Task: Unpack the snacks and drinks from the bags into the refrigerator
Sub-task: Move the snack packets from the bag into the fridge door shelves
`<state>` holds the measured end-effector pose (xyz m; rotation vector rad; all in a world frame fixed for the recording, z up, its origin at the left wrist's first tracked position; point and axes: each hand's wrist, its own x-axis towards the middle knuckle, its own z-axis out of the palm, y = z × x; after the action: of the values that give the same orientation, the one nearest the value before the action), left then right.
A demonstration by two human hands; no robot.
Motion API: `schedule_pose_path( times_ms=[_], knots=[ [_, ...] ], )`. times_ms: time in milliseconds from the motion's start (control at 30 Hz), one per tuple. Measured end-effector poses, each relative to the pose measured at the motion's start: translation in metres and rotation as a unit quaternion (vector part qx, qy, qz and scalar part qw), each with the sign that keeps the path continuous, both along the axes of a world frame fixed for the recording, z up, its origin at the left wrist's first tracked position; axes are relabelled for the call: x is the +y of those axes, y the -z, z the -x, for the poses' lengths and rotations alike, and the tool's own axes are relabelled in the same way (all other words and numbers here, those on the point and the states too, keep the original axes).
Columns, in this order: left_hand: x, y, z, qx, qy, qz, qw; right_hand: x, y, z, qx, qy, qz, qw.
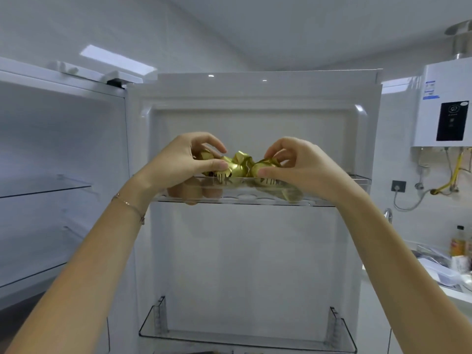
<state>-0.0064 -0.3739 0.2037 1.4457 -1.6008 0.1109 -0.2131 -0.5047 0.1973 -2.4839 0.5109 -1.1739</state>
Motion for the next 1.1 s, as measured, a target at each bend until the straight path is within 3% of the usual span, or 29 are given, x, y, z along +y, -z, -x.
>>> schedule_pose_path(
  times_ms=[133,500,767,867,967,1100],
  knots=[
    [0.000,0.002,0.004,-0.036,0.008,-0.022,0.999,0.001,0.002,-0.004,0.023,0.025,0.030,0.999],
    [0.006,-0.004,0.002,-0.026,0.031,-0.106,0.994,0.007,0.008,-0.008,0.090,0.121,0.106,0.983],
    [0.009,0.020,0.023,-0.085,-0.051,0.054,0.994,0.023,0.025,0.002,-0.022,0.152,0.176,0.972],
    [0.007,0.030,0.035,-0.164,-0.133,0.112,0.971,0.025,0.034,0.012,-0.065,0.161,0.204,0.964],
    [0.003,0.040,0.050,-0.228,-0.198,0.111,0.947,0.029,0.042,0.028,-0.084,0.191,0.213,0.954],
    [-0.014,0.055,0.071,-0.276,-0.195,0.084,0.937,0.031,0.057,0.060,-0.069,0.244,0.214,0.944]
  ],
)
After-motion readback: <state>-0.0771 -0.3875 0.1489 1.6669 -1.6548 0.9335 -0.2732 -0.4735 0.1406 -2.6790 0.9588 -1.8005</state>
